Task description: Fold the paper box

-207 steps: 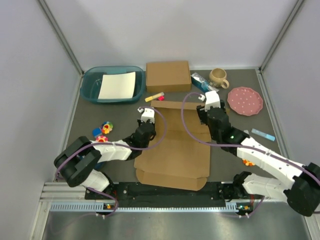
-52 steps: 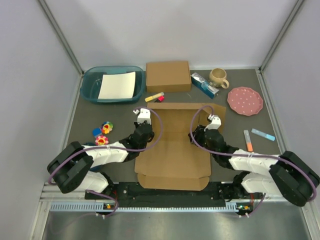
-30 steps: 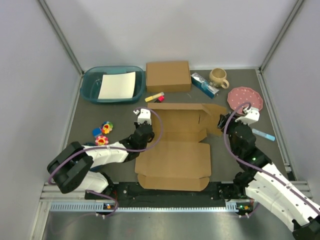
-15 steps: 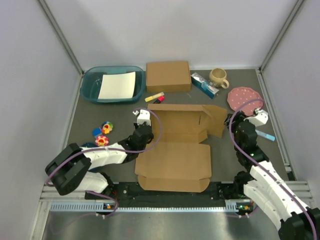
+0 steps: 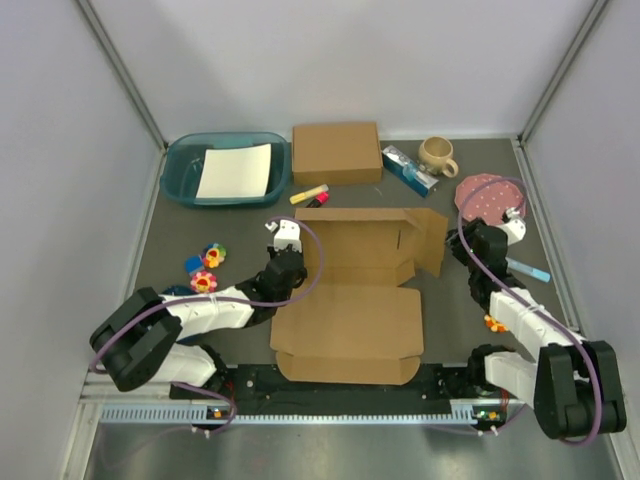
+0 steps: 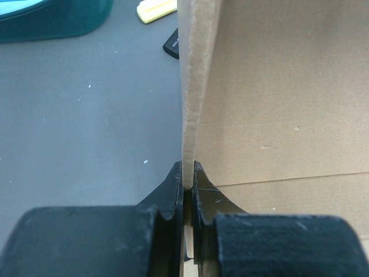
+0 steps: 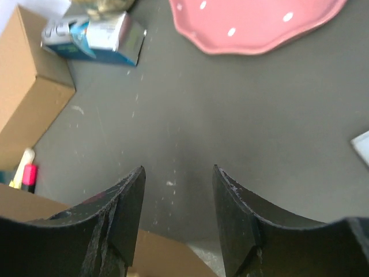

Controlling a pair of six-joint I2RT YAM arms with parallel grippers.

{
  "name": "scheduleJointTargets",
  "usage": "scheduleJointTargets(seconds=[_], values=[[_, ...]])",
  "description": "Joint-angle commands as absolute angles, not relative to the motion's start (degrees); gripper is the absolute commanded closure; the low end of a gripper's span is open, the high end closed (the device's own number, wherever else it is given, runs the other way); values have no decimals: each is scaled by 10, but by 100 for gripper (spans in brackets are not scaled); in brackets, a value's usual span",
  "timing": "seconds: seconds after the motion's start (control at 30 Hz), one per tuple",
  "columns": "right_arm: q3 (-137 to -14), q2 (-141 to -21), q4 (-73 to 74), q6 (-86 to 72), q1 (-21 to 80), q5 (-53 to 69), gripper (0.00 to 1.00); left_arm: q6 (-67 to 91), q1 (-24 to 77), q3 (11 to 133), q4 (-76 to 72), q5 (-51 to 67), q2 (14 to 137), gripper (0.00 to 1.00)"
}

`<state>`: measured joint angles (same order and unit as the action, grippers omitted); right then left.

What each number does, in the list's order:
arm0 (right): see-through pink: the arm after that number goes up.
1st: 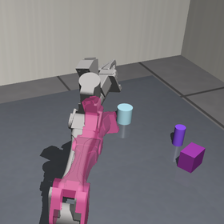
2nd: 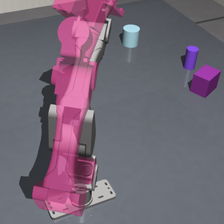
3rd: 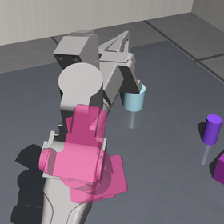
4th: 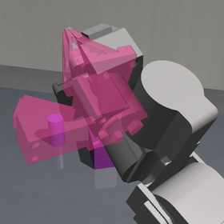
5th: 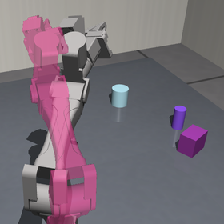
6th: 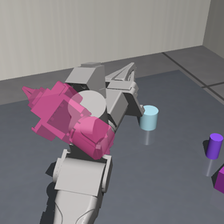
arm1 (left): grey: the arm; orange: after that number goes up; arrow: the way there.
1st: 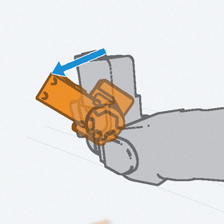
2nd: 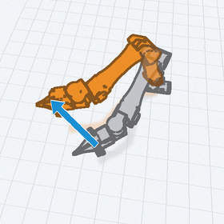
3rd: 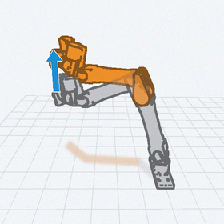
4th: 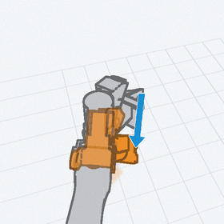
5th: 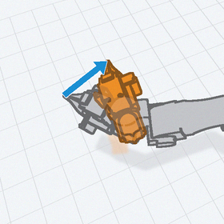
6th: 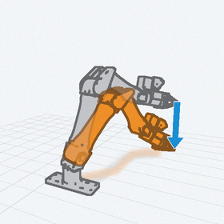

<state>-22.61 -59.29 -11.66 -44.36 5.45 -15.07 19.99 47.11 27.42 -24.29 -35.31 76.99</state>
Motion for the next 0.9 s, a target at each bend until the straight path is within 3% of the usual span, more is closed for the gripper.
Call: scheduleJointTargets(seconds=[0.0, 0.53, 0.87], values=[[-236, -619, -195, -451, 54, -55, 50, 197, 475, 259, -220, -336, 766, 100], [-181, -660, -350, -413, 65, 178, 46, 186, 475, 266, -224, -338, 778, 100], [-142, -623, -383, -411, 66, 255, 46, 191, 475, 271, -227, -338, 786, 100]])
